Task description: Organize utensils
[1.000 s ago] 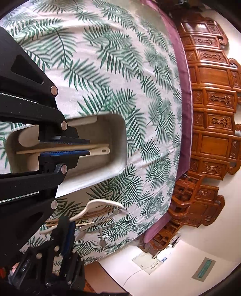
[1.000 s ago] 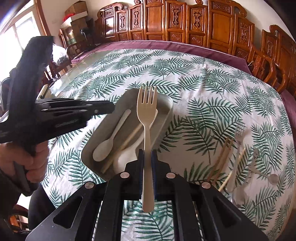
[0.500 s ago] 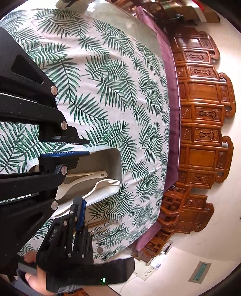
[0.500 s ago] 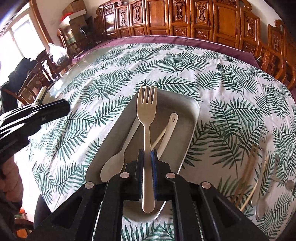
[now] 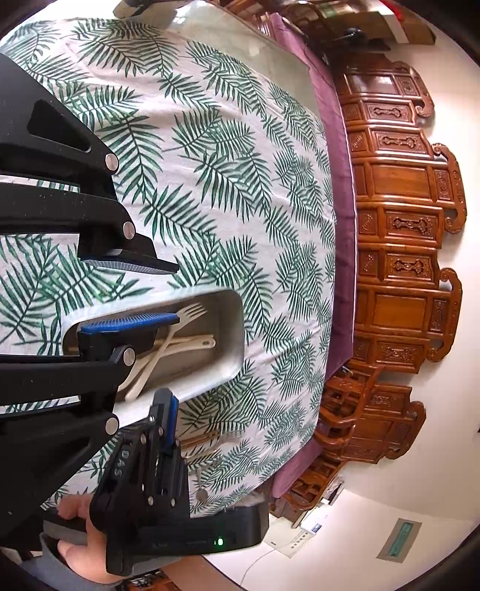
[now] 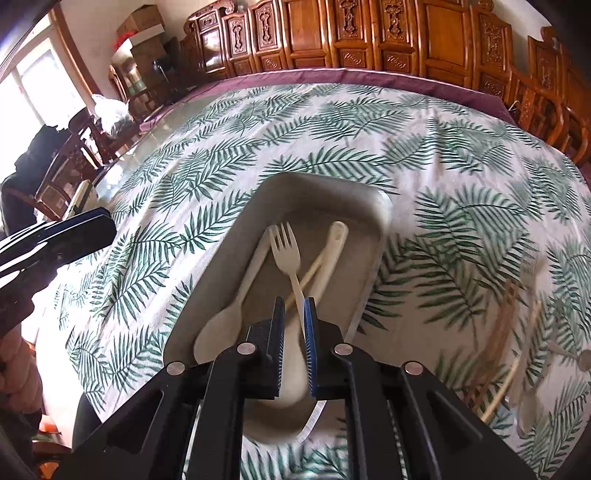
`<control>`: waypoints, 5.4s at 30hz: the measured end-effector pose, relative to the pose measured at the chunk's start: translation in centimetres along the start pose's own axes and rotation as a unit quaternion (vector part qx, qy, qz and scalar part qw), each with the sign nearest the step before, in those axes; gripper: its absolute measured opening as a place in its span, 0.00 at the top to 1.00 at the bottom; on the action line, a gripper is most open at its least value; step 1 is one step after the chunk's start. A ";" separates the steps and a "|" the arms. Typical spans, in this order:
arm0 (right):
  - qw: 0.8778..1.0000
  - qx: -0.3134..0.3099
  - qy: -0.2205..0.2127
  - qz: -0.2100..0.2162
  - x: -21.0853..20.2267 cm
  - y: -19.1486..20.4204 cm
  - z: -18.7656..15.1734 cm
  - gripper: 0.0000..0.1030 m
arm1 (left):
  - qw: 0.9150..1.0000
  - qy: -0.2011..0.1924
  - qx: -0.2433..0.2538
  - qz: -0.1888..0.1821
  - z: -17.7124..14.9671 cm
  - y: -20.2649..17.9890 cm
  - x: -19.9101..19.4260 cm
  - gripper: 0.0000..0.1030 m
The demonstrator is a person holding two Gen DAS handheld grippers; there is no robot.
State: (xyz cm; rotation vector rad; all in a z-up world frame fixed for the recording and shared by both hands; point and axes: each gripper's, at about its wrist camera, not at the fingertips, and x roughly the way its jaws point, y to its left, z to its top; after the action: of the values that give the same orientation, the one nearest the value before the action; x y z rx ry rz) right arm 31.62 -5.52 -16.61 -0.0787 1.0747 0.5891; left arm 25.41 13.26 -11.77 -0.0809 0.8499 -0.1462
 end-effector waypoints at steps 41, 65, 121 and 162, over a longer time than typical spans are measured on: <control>0.989 0.022 0.077 -0.122 -3.2 -28.6 -5.8 0.70 | 0.989 0.070 0.104 -0.077 -0.6 -17.9 6.6 0.58; 0.983 0.049 0.117 -0.134 -4.4 -27.6 -7.9 0.98 | 0.986 0.086 0.121 -0.079 -1.0 -19.9 7.5 0.58; 0.993 0.089 0.031 -0.073 -8.9 -24.9 -11.4 0.97 | 0.986 0.140 0.078 -0.053 3.9 -25.8 21.8 0.94; 0.999 0.002 0.008 -0.037 -7.9 -7.2 -4.5 0.97 | 0.996 0.078 0.014 -0.033 1.3 -7.6 8.1 0.94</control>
State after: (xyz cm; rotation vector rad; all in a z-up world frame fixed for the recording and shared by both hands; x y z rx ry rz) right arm 28.87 -16.38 -13.71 -0.1196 1.0840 0.5214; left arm 30.92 4.52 -15.92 -0.0713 1.0011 -0.2288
